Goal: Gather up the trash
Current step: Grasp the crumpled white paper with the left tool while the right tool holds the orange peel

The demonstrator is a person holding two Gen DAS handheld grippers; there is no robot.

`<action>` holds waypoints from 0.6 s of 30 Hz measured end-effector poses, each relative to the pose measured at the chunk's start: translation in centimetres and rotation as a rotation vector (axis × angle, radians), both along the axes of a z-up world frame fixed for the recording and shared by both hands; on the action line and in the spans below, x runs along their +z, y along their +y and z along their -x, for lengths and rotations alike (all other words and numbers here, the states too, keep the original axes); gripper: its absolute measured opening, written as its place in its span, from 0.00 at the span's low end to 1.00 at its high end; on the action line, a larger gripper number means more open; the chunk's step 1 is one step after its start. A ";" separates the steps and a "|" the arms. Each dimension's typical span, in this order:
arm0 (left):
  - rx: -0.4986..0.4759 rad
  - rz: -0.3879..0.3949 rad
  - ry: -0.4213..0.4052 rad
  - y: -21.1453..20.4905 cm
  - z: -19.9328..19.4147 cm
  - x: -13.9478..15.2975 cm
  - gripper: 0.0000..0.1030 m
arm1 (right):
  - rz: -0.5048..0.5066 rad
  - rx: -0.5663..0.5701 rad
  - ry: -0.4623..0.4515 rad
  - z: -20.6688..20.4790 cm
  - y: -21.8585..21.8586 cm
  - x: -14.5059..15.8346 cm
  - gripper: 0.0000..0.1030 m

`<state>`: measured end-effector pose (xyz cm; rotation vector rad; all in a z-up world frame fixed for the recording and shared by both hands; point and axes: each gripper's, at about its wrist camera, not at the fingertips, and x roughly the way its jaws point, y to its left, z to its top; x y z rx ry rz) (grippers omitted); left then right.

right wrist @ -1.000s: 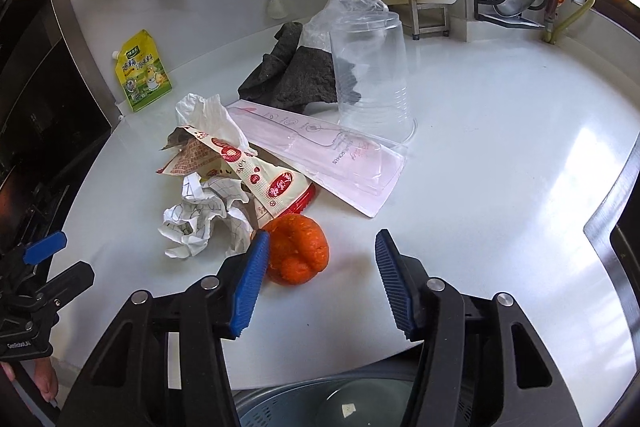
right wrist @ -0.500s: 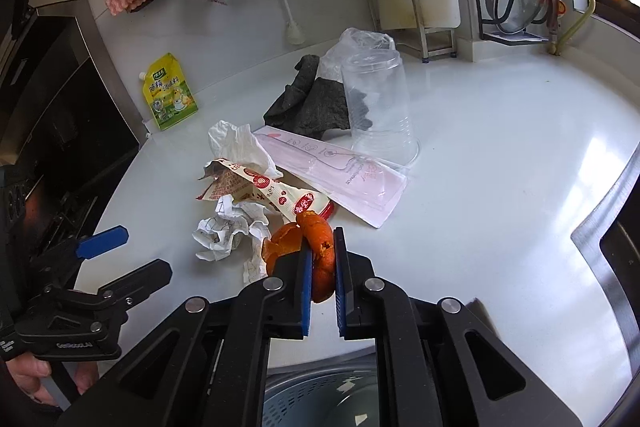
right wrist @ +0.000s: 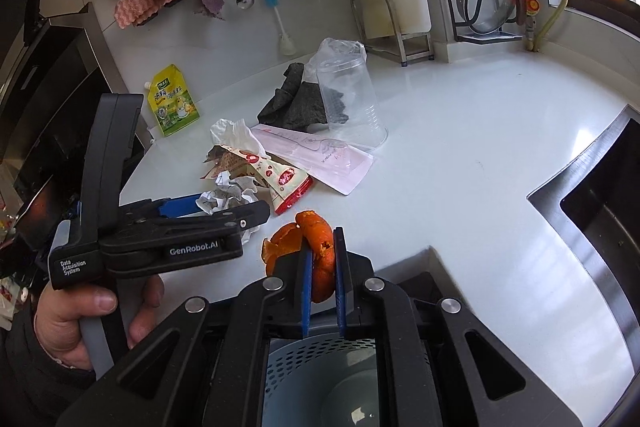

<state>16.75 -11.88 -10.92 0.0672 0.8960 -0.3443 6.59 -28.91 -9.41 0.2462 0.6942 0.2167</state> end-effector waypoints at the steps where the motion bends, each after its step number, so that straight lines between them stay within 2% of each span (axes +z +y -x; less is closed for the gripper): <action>1: -0.004 0.000 -0.007 0.1 0.1 0.0 0.47 | -0.005 -0.003 -0.001 0.1 -0.2 -0.1 0.09; 2: -0.009 -0.002 -0.019 0.2 0.3 0.1 0.33 | -0.008 -0.004 -0.001 0.2 -0.3 -0.2 0.09; 3: -0.015 -0.006 -0.026 0.2 0.5 0.2 0.27 | -0.008 -0.004 -0.003 0.2 -0.4 -0.3 0.09; 9: -0.033 -0.009 -0.066 0.6 2.4 1.2 0.23 | -0.014 0.012 -0.017 0.8 0.3 0.1 0.09; 18: -0.024 0.033 -0.097 2.8 5.4 3.6 0.22 | -0.006 0.023 -0.041 2.5 1.6 1.8 0.09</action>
